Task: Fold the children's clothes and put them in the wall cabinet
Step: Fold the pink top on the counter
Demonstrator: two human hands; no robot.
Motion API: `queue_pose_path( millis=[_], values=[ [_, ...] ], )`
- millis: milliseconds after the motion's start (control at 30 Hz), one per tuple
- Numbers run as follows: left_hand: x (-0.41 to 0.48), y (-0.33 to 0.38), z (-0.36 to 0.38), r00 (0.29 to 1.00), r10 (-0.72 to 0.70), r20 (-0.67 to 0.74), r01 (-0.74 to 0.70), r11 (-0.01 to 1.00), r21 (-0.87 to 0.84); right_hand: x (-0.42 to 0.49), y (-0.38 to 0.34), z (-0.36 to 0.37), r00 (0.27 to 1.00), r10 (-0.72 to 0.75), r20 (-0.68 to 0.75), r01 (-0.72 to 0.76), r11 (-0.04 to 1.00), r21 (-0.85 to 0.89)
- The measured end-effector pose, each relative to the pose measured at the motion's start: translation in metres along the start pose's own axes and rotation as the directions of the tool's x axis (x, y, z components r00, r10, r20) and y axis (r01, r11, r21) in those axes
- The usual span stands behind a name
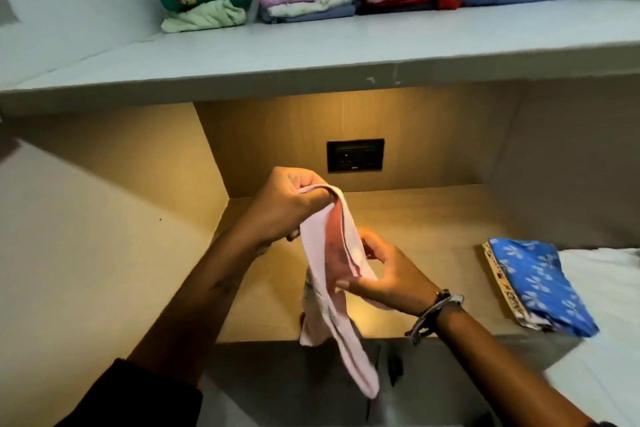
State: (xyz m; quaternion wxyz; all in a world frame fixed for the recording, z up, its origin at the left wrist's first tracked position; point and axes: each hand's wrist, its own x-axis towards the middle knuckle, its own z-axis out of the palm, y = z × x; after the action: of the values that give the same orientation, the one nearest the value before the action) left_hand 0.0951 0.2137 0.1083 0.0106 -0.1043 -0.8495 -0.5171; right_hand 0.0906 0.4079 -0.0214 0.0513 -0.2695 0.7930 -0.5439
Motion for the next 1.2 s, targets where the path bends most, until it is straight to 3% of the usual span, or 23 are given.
queue_pose_path(
  millis=[133,333,433,533,633,700,800,867,967,1133,1200],
  values=[
    [-0.031,0.023,0.005,0.999,0.032,-0.017,-0.032,0.999,-0.003,-0.039,-0.003,-0.02,0.967,-0.079,-0.243,0.046,0.989,-0.138],
    [-0.085,0.018,-0.019,0.995,-0.006,-0.104,0.008,1.0,0.016,-0.086,-0.024,-0.074,0.917,-0.143,-0.372,0.015,0.945,-0.326],
    [-0.104,0.012,-0.029,1.0,-0.008,0.0,0.008,0.999,0.044,-0.105,-0.039,-0.103,0.953,-0.199,-0.227,0.089,0.904,-0.419],
    [-0.105,0.003,-0.037,0.997,-0.031,0.075,0.023,0.994,0.111,-0.112,-0.049,-0.124,0.991,-0.133,-0.023,0.12,0.947,-0.297],
    [-0.084,-0.011,-0.04,0.991,-0.125,0.045,0.116,0.98,0.163,-0.097,-0.047,-0.134,0.995,0.016,0.098,0.012,0.958,-0.287],
    [-0.06,-0.024,-0.039,0.987,-0.162,0.012,0.156,0.965,0.212,-0.077,-0.041,-0.137,0.993,-0.004,0.116,0.045,0.937,-0.347],
    [-0.021,-0.046,-0.037,0.986,-0.164,-0.023,0.164,0.953,0.253,-0.04,-0.026,-0.139,0.999,-0.037,0.014,0.04,0.949,-0.314],
    [0.008,-0.06,-0.038,0.985,-0.167,-0.047,0.174,0.945,0.279,-0.01,-0.013,-0.142,0.992,0.015,-0.121,-0.046,0.965,-0.26],
    [0.051,-0.075,-0.037,0.989,-0.145,-0.024,0.145,0.933,0.329,0.034,0.012,-0.148,0.968,0.078,-0.237,-0.157,0.928,-0.339],
    [0.098,-0.102,-0.02,0.986,-0.149,-0.08,0.166,0.938,0.305,0.075,0.041,-0.148,0.94,0.16,-0.3,-0.261,0.906,-0.333],
    [0.093,-0.115,-0.012,0.987,-0.114,-0.11,0.143,0.94,0.309,0.069,0.05,-0.138,0.943,0.122,-0.31,-0.237,0.9,-0.366]
  ],
)
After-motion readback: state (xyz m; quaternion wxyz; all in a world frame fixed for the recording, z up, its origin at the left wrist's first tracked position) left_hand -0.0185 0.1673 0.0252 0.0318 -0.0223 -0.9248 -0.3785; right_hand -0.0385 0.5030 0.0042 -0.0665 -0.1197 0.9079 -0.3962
